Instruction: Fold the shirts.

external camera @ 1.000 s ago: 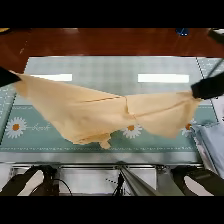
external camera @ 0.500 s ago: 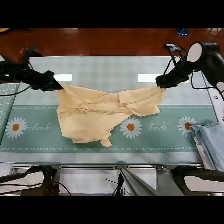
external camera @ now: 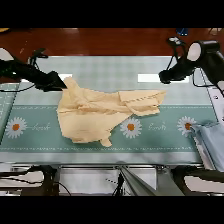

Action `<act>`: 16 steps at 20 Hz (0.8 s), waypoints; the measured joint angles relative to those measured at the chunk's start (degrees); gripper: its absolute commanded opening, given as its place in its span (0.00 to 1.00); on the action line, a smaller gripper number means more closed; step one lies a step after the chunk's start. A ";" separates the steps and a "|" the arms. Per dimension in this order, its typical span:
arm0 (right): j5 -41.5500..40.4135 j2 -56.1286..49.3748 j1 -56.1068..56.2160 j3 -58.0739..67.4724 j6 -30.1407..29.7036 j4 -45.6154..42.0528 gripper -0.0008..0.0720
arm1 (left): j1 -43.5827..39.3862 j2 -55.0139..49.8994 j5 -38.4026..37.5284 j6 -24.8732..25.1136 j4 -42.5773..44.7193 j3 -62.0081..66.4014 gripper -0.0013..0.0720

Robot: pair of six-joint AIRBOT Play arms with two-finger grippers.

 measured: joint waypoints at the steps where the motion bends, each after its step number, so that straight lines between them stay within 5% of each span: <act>1: 1.14 1.25 -0.79 0.13 -0.22 -2.58 0.61 | 1.55 1.49 -1.31 -1.22 1.53 0.02 0.57; 5: 6.60 4.55 -8.59 -0.15 -0.92 -2.19 0.61 | 5.86 9.81 -2.73 -3.67 7.08 -8.44 0.60; 6: 7.76 4.92 -11.37 -1.01 -1.38 0.52 0.61 | 6.40 12.09 -2.51 -3.87 7.91 -12.39 0.78; 7: 8.61 5.18 -13.94 -2.05 -1.84 3.78 0.61 | 6.84 14.38 -1.75 -4.22 8.61 -17.18 0.83; 16: 10.29 5.81 -25.57 -13.77 -11.10 27.80 0.68 | 7.67 21.86 6.12 -3.50 8.83 -43.67 0.83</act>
